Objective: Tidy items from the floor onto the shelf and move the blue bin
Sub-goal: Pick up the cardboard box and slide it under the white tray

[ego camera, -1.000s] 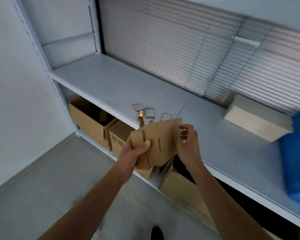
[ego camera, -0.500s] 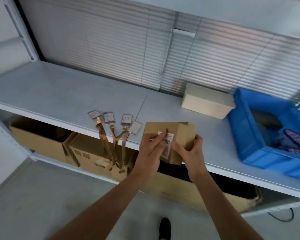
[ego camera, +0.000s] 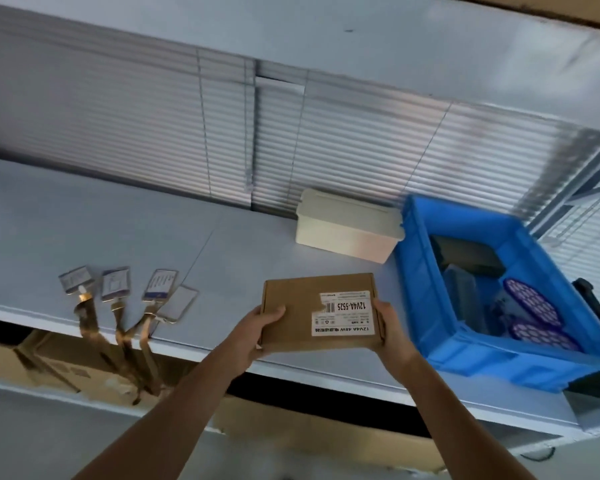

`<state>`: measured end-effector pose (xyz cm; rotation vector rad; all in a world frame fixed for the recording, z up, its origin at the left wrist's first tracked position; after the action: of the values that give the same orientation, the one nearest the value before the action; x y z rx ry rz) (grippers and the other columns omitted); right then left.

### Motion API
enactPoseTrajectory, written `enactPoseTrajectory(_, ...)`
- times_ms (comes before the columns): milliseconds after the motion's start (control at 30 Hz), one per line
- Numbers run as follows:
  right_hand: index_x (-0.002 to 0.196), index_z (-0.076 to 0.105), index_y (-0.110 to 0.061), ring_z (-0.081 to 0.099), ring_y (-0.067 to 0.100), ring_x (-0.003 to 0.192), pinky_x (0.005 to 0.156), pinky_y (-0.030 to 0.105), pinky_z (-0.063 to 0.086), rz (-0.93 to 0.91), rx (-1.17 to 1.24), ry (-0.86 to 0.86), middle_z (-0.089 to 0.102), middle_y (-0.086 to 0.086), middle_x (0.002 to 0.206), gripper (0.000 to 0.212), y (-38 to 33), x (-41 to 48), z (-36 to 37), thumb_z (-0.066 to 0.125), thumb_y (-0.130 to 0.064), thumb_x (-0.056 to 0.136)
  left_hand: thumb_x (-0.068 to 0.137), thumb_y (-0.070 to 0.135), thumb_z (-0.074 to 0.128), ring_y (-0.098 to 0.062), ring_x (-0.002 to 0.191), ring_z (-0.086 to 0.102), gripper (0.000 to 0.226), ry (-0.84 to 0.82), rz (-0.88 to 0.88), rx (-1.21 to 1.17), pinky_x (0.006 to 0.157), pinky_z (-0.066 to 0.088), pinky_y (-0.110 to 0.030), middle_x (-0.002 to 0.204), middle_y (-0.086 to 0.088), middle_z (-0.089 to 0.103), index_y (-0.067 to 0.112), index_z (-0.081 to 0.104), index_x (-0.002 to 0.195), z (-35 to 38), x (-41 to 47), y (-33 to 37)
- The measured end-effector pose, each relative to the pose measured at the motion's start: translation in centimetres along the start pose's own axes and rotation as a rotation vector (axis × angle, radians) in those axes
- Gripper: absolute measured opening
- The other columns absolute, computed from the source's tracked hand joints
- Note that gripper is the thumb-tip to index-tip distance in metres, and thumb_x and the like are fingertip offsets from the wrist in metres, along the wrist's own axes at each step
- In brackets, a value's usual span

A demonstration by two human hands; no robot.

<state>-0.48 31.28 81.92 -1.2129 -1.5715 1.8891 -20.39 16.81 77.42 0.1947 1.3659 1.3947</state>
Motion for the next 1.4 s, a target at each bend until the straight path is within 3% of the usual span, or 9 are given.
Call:
enactPoseTrajectory(300, 0.106, 0.07, -0.02, 0.068, 0.022, 0.09, 0.078, 0.037, 0.053, 0.185, -0.003, 0.061, 0.078, 0.004, 0.09, 0.034, 1.8, 5.2, -3.5, 0.043, -0.039, 0.102, 0.088, 0.029, 0.067, -0.024, 0.11, 0.063, 0.039, 0.101, -0.055, -0.089, 0.092, 0.051, -0.041, 0.117, -0.004, 0.07, 0.025, 0.06, 0.125, 3.7, 3.8, -1.1)
enactPoseTrajectory(400, 0.115, 0.066, -0.015, 0.071, 0.022, 0.091, 0.073, 0.037, 0.056, 0.225, 0.051, 0.004, 0.08, 0.001, 0.092, 0.025, 2.7, 5.6, -3.4, 0.058, -0.028, 0.095, 0.086, 0.03, 0.066, -0.022, 0.092, 0.066, 0.028, 0.099, -0.12, -0.15, 0.073, 0.052, -0.034, 0.101, -0.003, 0.072, 0.024, 0.063, 0.114, 3.4, 3.7, -0.8)
enactPoseTrajectory(600, 0.128, 0.059, -0.011, 0.07, 0.033, 0.105, 0.09, 0.05, 0.058, 0.274, 0.119, 0.104, 0.075, 0.013, 0.111, 0.073, 3.1, 6.8, -2.7, 0.08, -0.042, 0.065, 0.082, 0.023, 0.069, -0.027, 0.103, 0.069, 0.041, 0.087, -0.112, -0.171, 0.081, 0.057, -0.039, 0.113, -0.008, 0.074, 0.019, 0.063, 0.123, 2.8, 4.7, -0.8)
enactPoseTrajectory(767, 0.125, 0.053, -0.014, 0.059, 0.029, 0.105, 0.098, 0.05, 0.049, 0.42, 0.032, 0.124, 0.062, 0.011, 0.113, 0.044, 4.3, 7.4, -3.7, 0.067, -0.036, 0.089, 0.086, 0.022, 0.067, -0.03, 0.104, 0.068, 0.037, 0.073, -0.051, -0.09, 0.086, 0.056, -0.043, 0.115, -0.01, 0.072, 0.017, 0.062, 0.122, 3.3, 7.6, 0.5)
enactPoseTrajectory(900, 0.125, 0.053, -0.009, 0.057, 0.033, 0.111, 0.086, 0.05, 0.056, 0.418, 0.173, 0.247, 0.057, 0.016, 0.123, 0.051, 4.4, 10.4, -4.9, 0.074, -0.032, 0.085, 0.086, 0.032, 0.068, -0.028, 0.106, 0.068, 0.041, 0.063, 0.01, 0.034, 0.09, 0.054, -0.04, 0.117, -0.009, 0.072, 0.013, 0.065, 0.122, 5.2, 10.9, 1.7)
enactPoseTrajectory(1067, 0.121, 0.046, -0.012, 0.054, 0.034, 0.117, 0.09, 0.05, 0.055, 0.344, 0.125, 0.296, 0.051, 0.013, 0.123, 0.051, 2.4, 15.5, -5.3, 0.073, -0.037, 0.086, 0.075, 0.041, 0.066, -0.026, 0.105, 0.063, 0.058, 0.254, 0.032, 0.232, 0.093, 0.051, -0.038, 0.12, -0.007, 0.066, 0.015, 0.062, 0.127, 6.7, 15.4, 3.5)
enactPoseTrajectory(1200, 0.128, 0.053, -0.011, 0.056, 0.027, 0.096, 0.078, 0.041, 0.049, 0.346, -0.075, 0.27, 0.055, 0.01, 0.116, 0.069, 1.5, 19.1, -6.1, 0.066, -0.061, 0.082, 0.091, 0.032, 0.057, -0.026, 0.102, 0.061, 0.041, 0.285, 0.113, 0.283, 0.089, 0.048, -0.034, 0.114, -0.006, 0.065, 0.012, 0.061, 0.127, 7.6, 18.2, 5.6)
enactPoseTrajectory(1300, 0.136, 0.049, -0.011, 0.052, 0.032, 0.119, 0.09, 0.046, 0.046, 0.356, -0.16, 0.263, 0.053, 0.015, 0.132, 0.057, 1.4, 20.0, -6.5, 0.058, -0.048, 0.093, 0.088, 0.043, 0.055, -0.029, 0.114, 0.06, 0.054, 0.35, 0.099, 0.327, 0.096, 0.048, -0.038, 0.127, -0.01, 0.063, 0.01, 0.057, 0.131, 7.3, 19.2, 5.1)
enactPoseTrajectory(1400, 0.141, 0.046, -0.01, 0.053, 0.035, 0.123, 0.095, 0.047, 0.047, 0.35, -0.142, 0.242, 0.053, 0.016, 0.136, 0.053, 1.9, 20.5, -6.2, 0.052, -0.042, 0.099, 0.093, 0.045, 0.051, -0.03, 0.109, 0.061, 0.049, 0.363, 0.1, 0.34, 0.095, 0.049, -0.038, 0.118, -0.012, 0.066, 0.008, 0.062, 0.123, 7.6, 19.2, 4.7)
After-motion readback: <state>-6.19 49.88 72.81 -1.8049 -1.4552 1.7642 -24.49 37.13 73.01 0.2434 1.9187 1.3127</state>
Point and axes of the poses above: each hand's wrist, its own x-axis towards the middle knuckle, its own z-axis out of the palm, y = z × x, the point moved 2 cm from there along x, towards the middle knuckle
